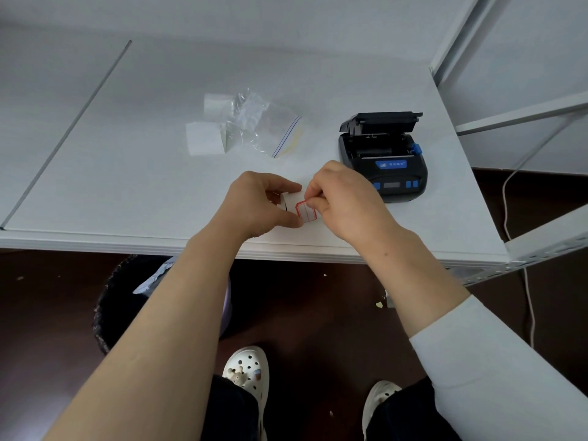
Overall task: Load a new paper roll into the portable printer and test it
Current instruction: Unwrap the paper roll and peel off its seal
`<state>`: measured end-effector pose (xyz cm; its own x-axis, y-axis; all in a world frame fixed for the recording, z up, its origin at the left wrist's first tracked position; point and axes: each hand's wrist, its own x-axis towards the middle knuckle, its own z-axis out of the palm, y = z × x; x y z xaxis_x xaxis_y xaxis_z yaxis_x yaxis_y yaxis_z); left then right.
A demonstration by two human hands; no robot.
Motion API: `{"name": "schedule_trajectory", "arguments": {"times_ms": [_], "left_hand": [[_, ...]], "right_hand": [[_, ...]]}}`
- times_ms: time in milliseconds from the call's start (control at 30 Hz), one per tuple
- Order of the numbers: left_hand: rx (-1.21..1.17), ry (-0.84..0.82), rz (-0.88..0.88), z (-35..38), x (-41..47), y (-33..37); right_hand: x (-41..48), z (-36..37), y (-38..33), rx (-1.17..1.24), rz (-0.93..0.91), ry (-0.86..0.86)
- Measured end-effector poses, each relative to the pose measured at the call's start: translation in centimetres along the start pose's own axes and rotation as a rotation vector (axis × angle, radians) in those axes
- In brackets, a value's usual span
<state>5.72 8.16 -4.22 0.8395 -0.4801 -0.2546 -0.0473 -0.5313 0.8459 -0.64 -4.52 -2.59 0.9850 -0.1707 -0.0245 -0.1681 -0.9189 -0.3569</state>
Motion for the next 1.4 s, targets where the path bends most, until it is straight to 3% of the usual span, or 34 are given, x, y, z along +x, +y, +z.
{"name": "schedule_trajectory", "arguments": {"times_ms": [400, 567, 1033, 1400], "left_hand": [[0.007, -0.013, 0.007, -0.1, 0.2, -0.2], [0.004, -0.019, 0.007, -0.2, 0.3, -0.2], [-0.005, -0.023, 0.007, -0.2, 0.2, -0.2], [-0.022, -0.043, 0.003, -0.4, 0.2, -0.3]], "right_hand": [[-0.3, -0.9, 0.5, 0.069, 0.012, -0.099], [-0.4, -0.7, 0.7, 0.134, 0.021, -0.013], [-0.2, -0.2, 0.6, 0.044, -0.057, 0.056], [-0.2, 0.2, 0.8, -0.019, -0.081, 0.001]]}}
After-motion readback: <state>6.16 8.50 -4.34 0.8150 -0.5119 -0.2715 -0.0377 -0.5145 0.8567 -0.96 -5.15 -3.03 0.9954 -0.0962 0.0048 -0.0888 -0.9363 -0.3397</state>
